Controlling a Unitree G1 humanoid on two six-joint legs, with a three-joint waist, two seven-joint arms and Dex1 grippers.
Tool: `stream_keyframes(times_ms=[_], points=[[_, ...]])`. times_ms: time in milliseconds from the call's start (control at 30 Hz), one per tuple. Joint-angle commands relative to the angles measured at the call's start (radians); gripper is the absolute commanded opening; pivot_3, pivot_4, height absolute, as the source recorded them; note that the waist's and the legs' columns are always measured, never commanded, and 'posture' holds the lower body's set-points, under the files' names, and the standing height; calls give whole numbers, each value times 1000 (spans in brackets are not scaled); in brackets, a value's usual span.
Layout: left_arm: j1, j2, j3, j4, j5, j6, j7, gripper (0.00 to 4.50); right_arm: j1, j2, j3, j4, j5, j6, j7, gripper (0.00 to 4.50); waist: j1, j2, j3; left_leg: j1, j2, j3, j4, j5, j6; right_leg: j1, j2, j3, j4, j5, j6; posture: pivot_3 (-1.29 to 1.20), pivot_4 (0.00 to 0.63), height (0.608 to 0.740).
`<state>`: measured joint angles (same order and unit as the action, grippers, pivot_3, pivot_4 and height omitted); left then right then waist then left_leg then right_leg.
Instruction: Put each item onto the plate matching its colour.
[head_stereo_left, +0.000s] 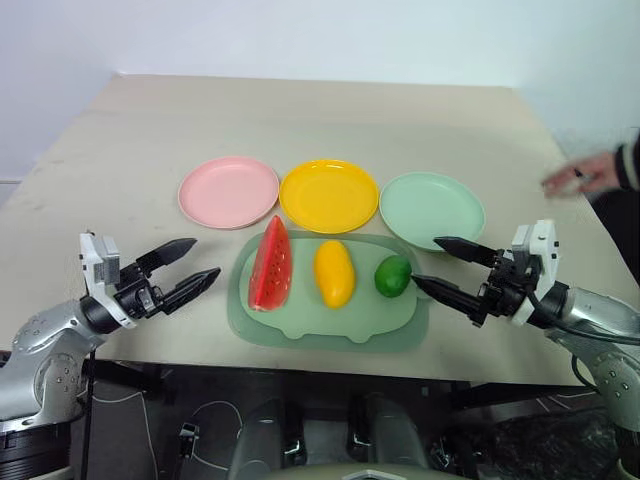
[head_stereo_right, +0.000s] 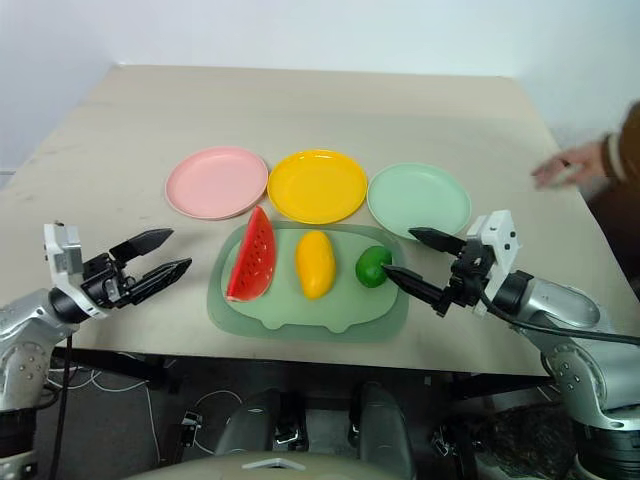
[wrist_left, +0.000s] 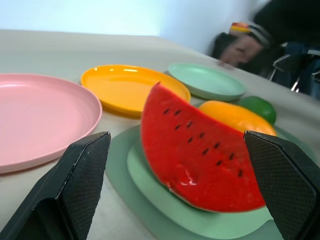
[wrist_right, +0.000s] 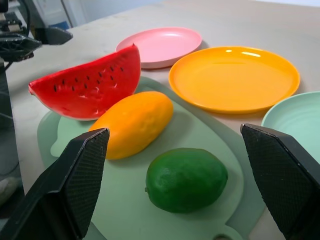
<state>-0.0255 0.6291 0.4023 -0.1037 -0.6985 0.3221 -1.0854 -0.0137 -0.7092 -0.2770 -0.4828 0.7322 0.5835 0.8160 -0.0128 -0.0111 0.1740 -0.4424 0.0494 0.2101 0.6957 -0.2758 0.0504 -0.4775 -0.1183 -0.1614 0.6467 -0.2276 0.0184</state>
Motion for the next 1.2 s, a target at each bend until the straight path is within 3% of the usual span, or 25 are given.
stream_keyframes(times_ms=[33, 267, 600, 733, 867, 1200], points=[[-30, 12, -5, 5, 9, -25, -3, 4485, -8, 12, 22, -15, -25, -42, 1, 4500, 0, 0, 0, 0, 0, 0, 0, 0, 0, 0, 0, 0, 0, 0, 0, 0, 150, 696], [-33, 41, -12, 2, 12, -14, -26, 4485, -33, 29, 62, -19, -51, -44, -37, 4500, 0, 0, 0, 0, 0, 0, 0, 0, 0, 0, 0, 0, 0, 0, 0, 0, 150, 696], [-29, 23, -22, -5, 19, -27, -19, 4485, -57, -44, 18, -10, -38, 62, -78, 4500, 0, 0, 0, 0, 0, 0, 0, 0, 0, -1, 0, 0, 0, 0, 0, 0, 150, 696], [-32, 42, -9, 9, 15, -24, -34, 4485, -103, -58, 4, -41, 44, 197, -144, 4500, 0, 0, 0, 0, 0, -1, 0, 0, 0, -1, 0, 0, 0, 0, 0, 0, 150, 696], [-48, 38, -28, 13, 30, -26, -23, 4485, -130, -82, 61, -32, -8, 273, -206, 4500, -1, 0, 0, 0, 0, -1, 0, 0, 0, -1, 0, 0, 0, 0, 0, 0, 150, 696], [-82, 24, -50, 23, 32, -28, -21, 4485, -213, -12, 90, -28, 80, 476, -330, 4500, -1, 0, 0, -1, 0, 0, 0, 0, 0, 0, 0, 0, 0, 0, 0, 0, 150, 696]])
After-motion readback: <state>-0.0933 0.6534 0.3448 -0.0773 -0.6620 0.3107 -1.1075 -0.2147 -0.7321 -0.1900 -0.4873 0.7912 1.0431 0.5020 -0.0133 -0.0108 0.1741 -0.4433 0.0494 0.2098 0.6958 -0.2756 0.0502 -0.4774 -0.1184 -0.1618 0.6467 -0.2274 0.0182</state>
